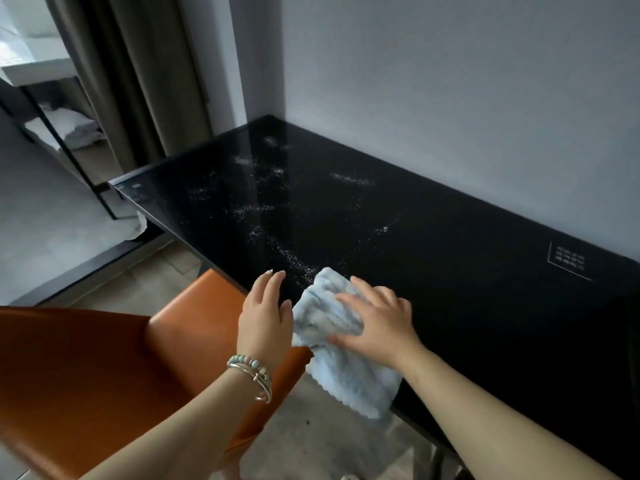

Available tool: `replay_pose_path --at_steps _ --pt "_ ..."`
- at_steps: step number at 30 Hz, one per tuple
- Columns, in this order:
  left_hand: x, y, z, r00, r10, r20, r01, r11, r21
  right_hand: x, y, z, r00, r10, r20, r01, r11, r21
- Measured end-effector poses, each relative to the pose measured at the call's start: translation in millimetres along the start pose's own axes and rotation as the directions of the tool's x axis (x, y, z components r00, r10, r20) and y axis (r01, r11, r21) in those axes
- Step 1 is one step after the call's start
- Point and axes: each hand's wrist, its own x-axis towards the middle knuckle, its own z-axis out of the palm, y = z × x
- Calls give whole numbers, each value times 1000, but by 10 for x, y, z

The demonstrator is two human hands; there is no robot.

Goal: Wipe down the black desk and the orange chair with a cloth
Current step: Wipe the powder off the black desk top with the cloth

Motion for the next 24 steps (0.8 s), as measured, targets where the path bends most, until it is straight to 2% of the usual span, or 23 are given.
replay_pose_path --at_steps 3,6,9,11,13,18,20,22,24 --pt "36 181 162 983 143 118 -159 977 142 -38 321 -84 985 122 -124 -122 993 9" --pt "56 346 418 868 275 415 -397 885 243 -116 544 -71 963 239 -121 -242 970 -8" --pt "12 414 716 716 223 661 -523 799 297 -199 666 -23 950 288 -120 -283 957 59" --pt "-33 367 892 659 133 741 -552 754 356 -239 720 18 947 293 -135 -286 956 67" --pt "-53 313 992 681 115 724 -557 723 409 -256 763 37 941 300 -159 -291 953 79" --pt "-36 322 1002 795 212 568 -512 736 442 -247 912 25 947 302 -111 -288 949 128" --pt "-65 343 968 793 276 543 -535 742 404 -224 979 11 948 308 -87 -294 945 144" --pt "-115 359 937 759 410 506 -614 709 346 -190 1032 1 951 299 -73 -285 944 164" --pt "-110 347 897 731 465 500 -660 668 344 -166 1079 2 957 284 -49 -273 947 170"
